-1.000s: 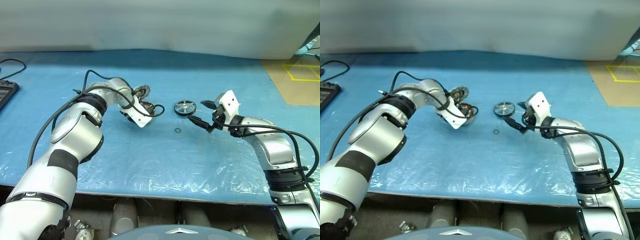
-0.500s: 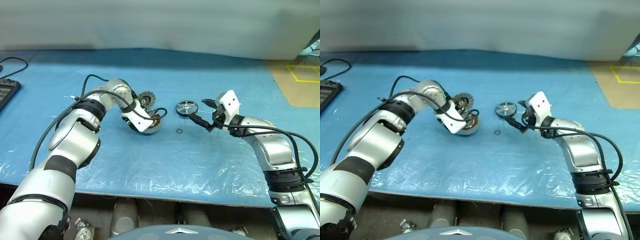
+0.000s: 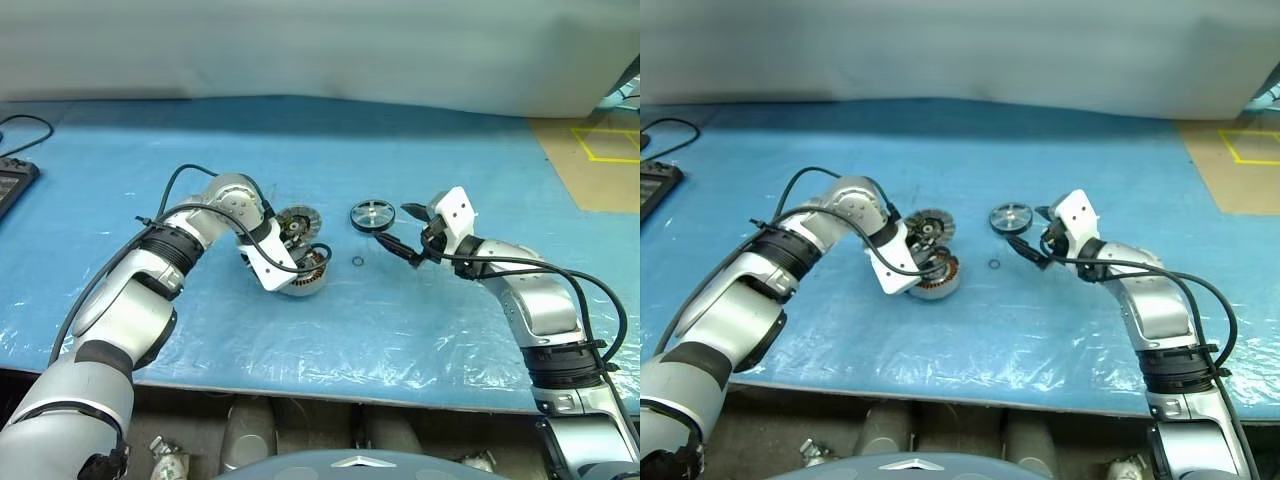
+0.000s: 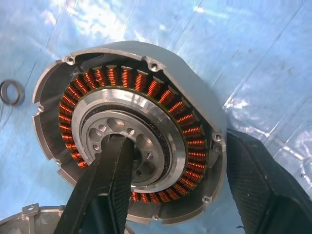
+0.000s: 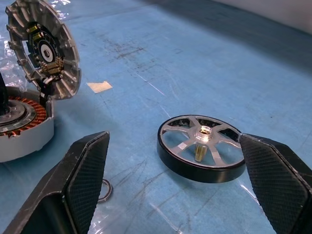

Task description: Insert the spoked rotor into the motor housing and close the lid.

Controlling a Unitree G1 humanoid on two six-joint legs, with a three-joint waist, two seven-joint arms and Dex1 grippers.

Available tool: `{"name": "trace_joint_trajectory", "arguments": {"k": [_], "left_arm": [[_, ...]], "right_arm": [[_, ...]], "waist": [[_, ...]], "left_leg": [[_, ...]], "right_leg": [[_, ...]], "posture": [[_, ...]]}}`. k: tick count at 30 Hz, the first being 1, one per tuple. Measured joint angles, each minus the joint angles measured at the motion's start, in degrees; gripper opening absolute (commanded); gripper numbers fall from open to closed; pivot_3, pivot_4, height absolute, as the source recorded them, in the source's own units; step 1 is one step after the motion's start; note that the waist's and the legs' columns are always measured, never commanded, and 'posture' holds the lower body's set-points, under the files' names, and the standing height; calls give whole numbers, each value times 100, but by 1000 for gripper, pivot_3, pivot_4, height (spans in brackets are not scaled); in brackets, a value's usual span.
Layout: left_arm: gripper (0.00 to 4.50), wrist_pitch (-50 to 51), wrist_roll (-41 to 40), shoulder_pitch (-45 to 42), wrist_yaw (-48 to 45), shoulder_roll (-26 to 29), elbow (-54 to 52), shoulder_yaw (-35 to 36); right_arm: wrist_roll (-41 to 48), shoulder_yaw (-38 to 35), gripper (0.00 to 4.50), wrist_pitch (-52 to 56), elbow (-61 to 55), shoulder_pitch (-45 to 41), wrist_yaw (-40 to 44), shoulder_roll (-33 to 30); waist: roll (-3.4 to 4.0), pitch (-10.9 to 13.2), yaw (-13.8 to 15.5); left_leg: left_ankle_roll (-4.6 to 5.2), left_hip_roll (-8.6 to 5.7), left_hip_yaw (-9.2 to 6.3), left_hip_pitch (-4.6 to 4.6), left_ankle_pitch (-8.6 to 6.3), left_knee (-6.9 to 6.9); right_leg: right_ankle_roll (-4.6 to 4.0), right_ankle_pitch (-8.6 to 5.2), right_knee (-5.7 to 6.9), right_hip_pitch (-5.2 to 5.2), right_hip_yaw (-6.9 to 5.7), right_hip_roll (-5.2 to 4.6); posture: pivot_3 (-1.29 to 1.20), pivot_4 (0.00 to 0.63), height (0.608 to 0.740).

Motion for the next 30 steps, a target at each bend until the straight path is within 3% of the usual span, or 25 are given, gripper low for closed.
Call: {"name": "trace_joint_trajectory", "arguments": {"k": [8, 14, 20, 25, 30], "left_arm": [[2433, 221, -243, 144, -120, 116, -436, -123], [4395, 189, -268, 122, -3, -2, -352, -133], [4455, 753, -965, 139, -152, 236, -904, -260], [4455, 1175, -2144, 151, -159, 1375, -1844, -977], [4455, 1482, -2891, 148, -159, 1881, -2314, -1321]], "right_arm": [[-50, 2, 4500, 0, 0, 19, 0, 19], [-71, 3, 4500, 0, -2, 24, 2, 47], [-84, 7, 4500, 0, -13, 64, 18, 67], [-94, 15, 4500, -9, -6, 62, 52, 80], [-97, 32, 4500, -14, 2, 56, 100, 89]], "waist": [[3, 2, -13], [3, 1, -5], [4, 2, -22], [8, 4, -33], [10, 5, 2]], "left_leg": [[0, 0, 2, -13, 1, 0], [0, -2, 2, -12, 1, 7], [-1, 1, 3, -9, 1, 6], [-7, 10, 8, -9, 3, 4], [-9, 4, 10, -12, 3, 7]], "right_leg": [[0, 0, 1, -15, 1, 2], [1, 1, 7, -13, 2, 0], [0, 0, 11, -15, 3, 3], [-2, -1, 16, -27, 2, 15], [-2, -1, 17, -26, 2, 6]], "posture": [[0, 150, 740], [0, 150, 740], [0, 150, 740], [0, 150, 740], [0, 150, 740]]}}
